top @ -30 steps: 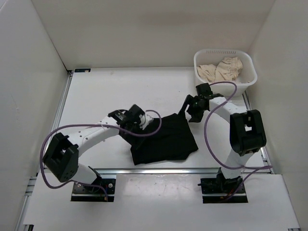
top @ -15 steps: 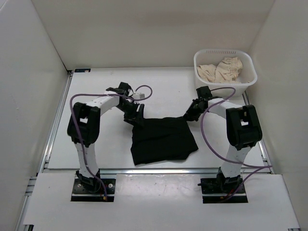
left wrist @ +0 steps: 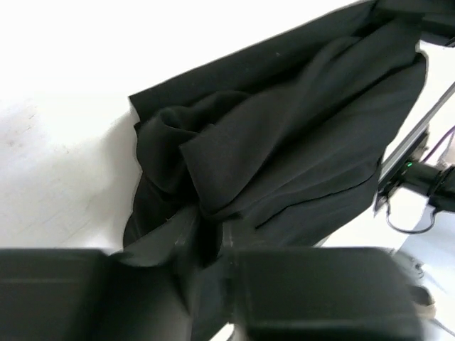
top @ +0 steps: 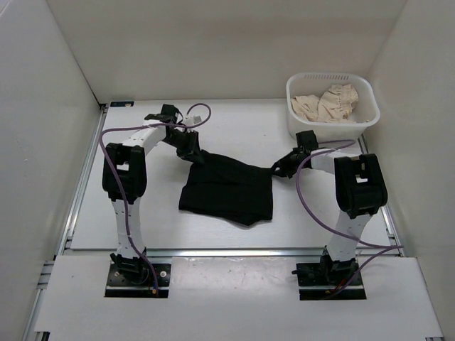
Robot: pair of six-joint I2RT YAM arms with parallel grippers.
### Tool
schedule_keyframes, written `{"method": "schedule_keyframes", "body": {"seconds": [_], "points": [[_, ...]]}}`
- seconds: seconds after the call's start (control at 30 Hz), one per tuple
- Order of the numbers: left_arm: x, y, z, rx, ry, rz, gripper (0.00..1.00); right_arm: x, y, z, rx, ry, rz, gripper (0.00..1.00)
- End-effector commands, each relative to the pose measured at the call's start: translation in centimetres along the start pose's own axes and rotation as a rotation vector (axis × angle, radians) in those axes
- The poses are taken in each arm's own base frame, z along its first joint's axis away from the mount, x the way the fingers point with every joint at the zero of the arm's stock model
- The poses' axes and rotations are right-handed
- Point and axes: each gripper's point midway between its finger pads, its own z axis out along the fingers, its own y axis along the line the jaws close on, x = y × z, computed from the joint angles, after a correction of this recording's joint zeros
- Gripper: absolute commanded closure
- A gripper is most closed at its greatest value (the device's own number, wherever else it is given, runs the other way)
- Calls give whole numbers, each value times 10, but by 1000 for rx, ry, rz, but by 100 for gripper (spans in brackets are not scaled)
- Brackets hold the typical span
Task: Fold and stack the trousers
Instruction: Fold the trousers
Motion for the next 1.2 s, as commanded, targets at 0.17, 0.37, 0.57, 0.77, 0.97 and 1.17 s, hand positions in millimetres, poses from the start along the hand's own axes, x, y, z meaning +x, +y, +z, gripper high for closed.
{"method": "schedule_keyframes", "body": {"seconds": [0.17,0.37,0.57,0.77,0.97,1.17], "points": [[6,2,-13,-9,4,-20,37,-40,37,-24,-9,-87,-238,20],[-11,26,-76,-176,-140,-22,0,-44,37,-89,127,-163,-475,10],[-9,76,-187,-680,-325,-53,0,-37,-13,-166,214,-155,-552,3],[93,125,-269,-955,-398,-289,0,-24,-59,-223,269,-237,-578,3],[167,110,-287,-1085,-463,-338,0,-14,-84,-238,308,-296,-602,1],[189,105,-293,-1083,-520,-381,0,-11,-77,-238,256,-302,-611,1]]}}
